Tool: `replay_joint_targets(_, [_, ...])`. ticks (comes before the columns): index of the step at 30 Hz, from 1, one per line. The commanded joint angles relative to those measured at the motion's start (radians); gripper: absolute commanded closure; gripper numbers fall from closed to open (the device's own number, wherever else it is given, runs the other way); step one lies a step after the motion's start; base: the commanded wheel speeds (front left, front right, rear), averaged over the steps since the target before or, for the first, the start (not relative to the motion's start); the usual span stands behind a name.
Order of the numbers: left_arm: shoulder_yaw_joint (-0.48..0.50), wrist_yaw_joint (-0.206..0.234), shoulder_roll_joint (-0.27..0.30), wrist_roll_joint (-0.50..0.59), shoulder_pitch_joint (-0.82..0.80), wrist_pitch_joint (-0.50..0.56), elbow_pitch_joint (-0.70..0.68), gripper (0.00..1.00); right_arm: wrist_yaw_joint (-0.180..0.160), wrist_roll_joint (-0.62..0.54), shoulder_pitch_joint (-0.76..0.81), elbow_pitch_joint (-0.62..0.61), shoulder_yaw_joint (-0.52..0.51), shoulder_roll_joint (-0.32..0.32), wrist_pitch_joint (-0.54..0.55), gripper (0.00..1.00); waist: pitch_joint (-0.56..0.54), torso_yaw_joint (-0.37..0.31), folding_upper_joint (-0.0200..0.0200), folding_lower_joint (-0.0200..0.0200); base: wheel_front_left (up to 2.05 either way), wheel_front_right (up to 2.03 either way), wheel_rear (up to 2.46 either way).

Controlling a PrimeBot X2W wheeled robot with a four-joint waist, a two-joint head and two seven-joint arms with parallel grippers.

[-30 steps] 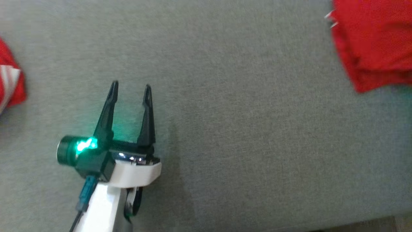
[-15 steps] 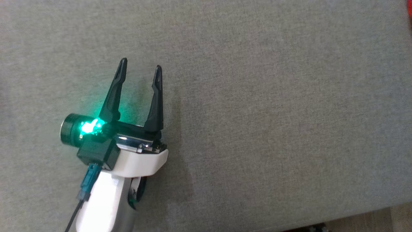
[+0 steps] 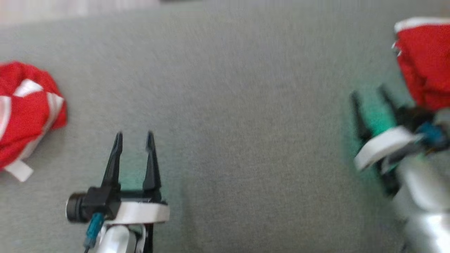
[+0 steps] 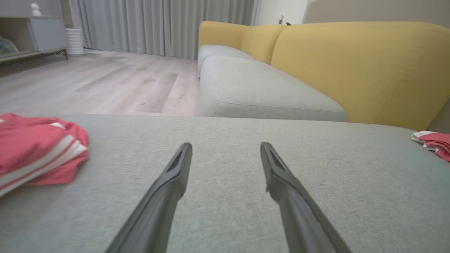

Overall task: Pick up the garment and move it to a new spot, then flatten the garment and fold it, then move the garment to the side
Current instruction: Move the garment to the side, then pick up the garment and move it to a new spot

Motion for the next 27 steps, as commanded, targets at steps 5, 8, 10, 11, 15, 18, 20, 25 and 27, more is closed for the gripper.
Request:
replay_joint_targets(5, [0.062,-0.01,0.001,0.009,0.034,-0.002,0.05,0.0,0.007,0.047,0.188,-0.22,0.043,0.102,-0.017,0.0,-0.238,0.066,0.0,0.0004,0.0,0.0,0.0])
replay_joint_targets(8, [0.078,-0.019,0.001,0.018,0.051,-0.002,0.092,0.0,0.007,0.043,0.277,-0.3,0.023,0.143,-0.018,0.0,-0.277,0.073,0.0,0.0004,0.0,0.0,0.0])
replay_joint_targets(10, [0.089,-0.027,0.001,0.027,0.053,-0.002,0.112,0.0,0.007,0.033,0.319,-0.331,-0.006,0.167,-0.018,0.0,-0.292,0.079,0.0,0.0004,0.0,0.0,0.0])
replay_joint_targets(11, [0.092,-0.032,0.001,0.033,0.053,-0.002,0.12,0.0,0.007,0.021,0.337,-0.343,-0.013,0.175,-0.018,0.0,-0.298,0.083,0.0,0.0004,0.0,0.0,0.0])
replay_joint_targets(15, [0.107,-0.039,0.001,0.046,0.06,-0.002,0.138,0.0,0.007,0.003,0.384,-0.369,-0.047,0.202,-0.018,0.0,-0.313,0.089,0.0,0.0004,0.0,0.0,0.0])
replay_joint_targets(18, [0.116,-0.037,0.001,0.043,0.063,-0.002,0.143,0.0,0.007,-0.013,0.401,-0.382,-0.068,0.213,-0.018,0.0,-0.317,0.093,0.0,0.0004,0.0,0.0,0.0])
replay_joint_targets(20, [0.118,-0.037,0.001,0.042,0.064,-0.002,0.146,0.0,0.007,-0.024,0.409,-0.388,-0.078,0.217,-0.018,0.0,-0.318,0.094,0.0,0.0004,0.0,0.0,0.0])
replay_joint_targets(25, [0.128,-0.036,0.001,0.042,0.065,-0.002,0.148,0.0,0.007,-0.034,0.414,-0.392,-0.09,0.221,-0.018,0.0,-0.318,0.092,0.0,0.0004,0.0,0.0,0.0])
replay_joint_targets(27, [0.131,-0.037,0.001,0.044,0.064,-0.002,0.148,0.0,0.007,-0.037,0.413,-0.395,-0.097,0.222,-0.018,0.0,-0.315,0.092,0.0,0.0004,0.0,0.0,0.0])
